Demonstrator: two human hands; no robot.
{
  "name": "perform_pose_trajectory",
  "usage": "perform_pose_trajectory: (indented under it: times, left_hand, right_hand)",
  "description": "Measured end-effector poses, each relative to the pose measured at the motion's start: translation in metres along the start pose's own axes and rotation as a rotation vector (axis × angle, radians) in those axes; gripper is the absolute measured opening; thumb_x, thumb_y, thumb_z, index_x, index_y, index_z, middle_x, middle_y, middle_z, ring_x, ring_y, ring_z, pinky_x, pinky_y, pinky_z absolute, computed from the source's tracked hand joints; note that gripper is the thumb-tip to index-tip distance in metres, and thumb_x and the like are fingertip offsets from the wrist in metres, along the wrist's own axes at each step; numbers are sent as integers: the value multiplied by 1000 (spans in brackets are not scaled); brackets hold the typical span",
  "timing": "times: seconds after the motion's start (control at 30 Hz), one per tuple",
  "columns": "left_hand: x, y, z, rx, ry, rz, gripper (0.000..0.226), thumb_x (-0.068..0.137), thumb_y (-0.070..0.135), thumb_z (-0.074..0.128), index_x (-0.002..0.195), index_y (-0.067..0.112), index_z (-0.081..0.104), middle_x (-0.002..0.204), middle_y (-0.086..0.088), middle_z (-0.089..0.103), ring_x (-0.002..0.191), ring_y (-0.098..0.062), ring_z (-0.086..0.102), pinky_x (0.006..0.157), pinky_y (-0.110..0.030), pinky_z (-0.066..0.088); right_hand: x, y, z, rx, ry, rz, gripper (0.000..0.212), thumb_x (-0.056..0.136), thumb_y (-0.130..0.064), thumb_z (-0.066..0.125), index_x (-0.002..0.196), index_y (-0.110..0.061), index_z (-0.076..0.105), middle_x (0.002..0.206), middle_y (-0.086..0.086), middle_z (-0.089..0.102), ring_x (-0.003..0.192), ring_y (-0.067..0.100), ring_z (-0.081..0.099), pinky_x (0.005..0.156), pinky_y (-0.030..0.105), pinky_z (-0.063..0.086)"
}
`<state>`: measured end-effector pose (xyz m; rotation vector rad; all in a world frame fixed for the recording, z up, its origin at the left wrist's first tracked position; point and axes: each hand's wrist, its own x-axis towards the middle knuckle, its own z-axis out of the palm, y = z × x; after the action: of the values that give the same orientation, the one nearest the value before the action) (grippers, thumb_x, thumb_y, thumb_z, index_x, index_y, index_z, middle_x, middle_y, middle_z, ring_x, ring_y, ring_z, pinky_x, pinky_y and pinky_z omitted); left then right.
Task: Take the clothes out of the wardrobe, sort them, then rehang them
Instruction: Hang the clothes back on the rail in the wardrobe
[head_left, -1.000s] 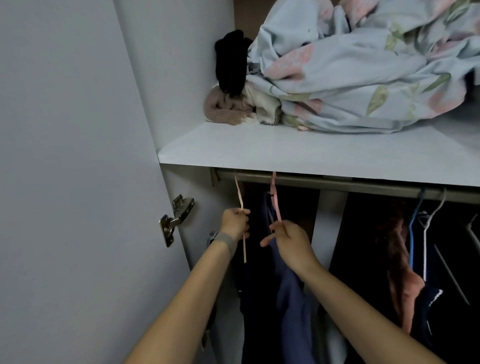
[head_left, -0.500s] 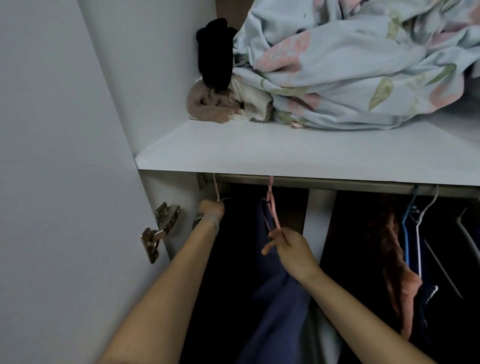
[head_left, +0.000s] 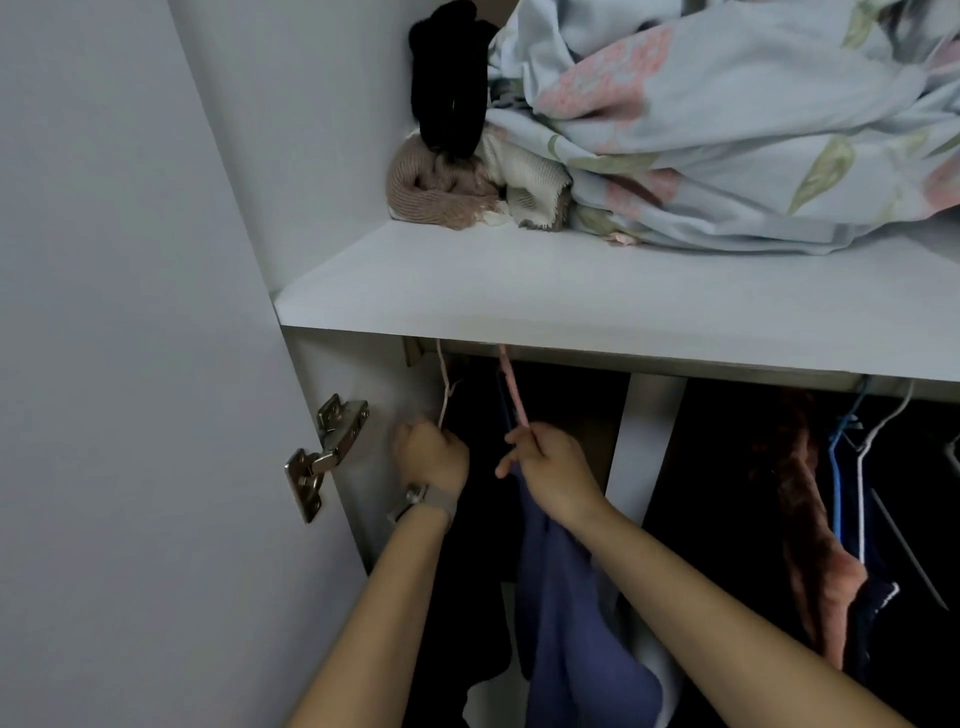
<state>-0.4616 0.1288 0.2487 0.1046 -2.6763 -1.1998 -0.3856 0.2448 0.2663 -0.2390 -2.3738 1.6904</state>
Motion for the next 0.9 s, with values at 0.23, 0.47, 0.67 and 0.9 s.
perform_pose_trajectory:
  times: [0.23,0.47,0.67,0.9]
  left_hand:
    - [-76,-33,-12,-84,23,262,34,84,-4,49,114,8,62,115,-12,61,109,-27,54,96,-28,38]
    - [-98,-46,-26,-85,-56,215,33,90,-5,46,118,6,60,117,-12,58,104,-18,55,84,-9,33]
    - [-108,-25,-25,-184,37,290,35,86,-10,46,115,4,58,106,-8,58,94,-18,57,84,-18,40]
    - [-133,34,25,-333,-211,412,27,89,-1,51,110,13,59,102,0,58,87,-6,57,75,-10,44]
  right_hand:
    - [22,17,50,-80,-5,74,30,102,-18,34,113,-2,57,91,11,69,81,20,62,68,25,46]
    - [23,28,64,-72,-126,192,34,103,-20,32,127,-1,48,117,13,63,109,27,61,97,35,45]
    - [24,38,20,-73,-149,130,29,100,-23,44,118,-10,62,111,6,62,102,19,59,94,34,50]
    - [-19,59,-106,-413,105,-103,25,88,-6,55,108,-16,67,99,-4,68,92,7,63,82,12,48]
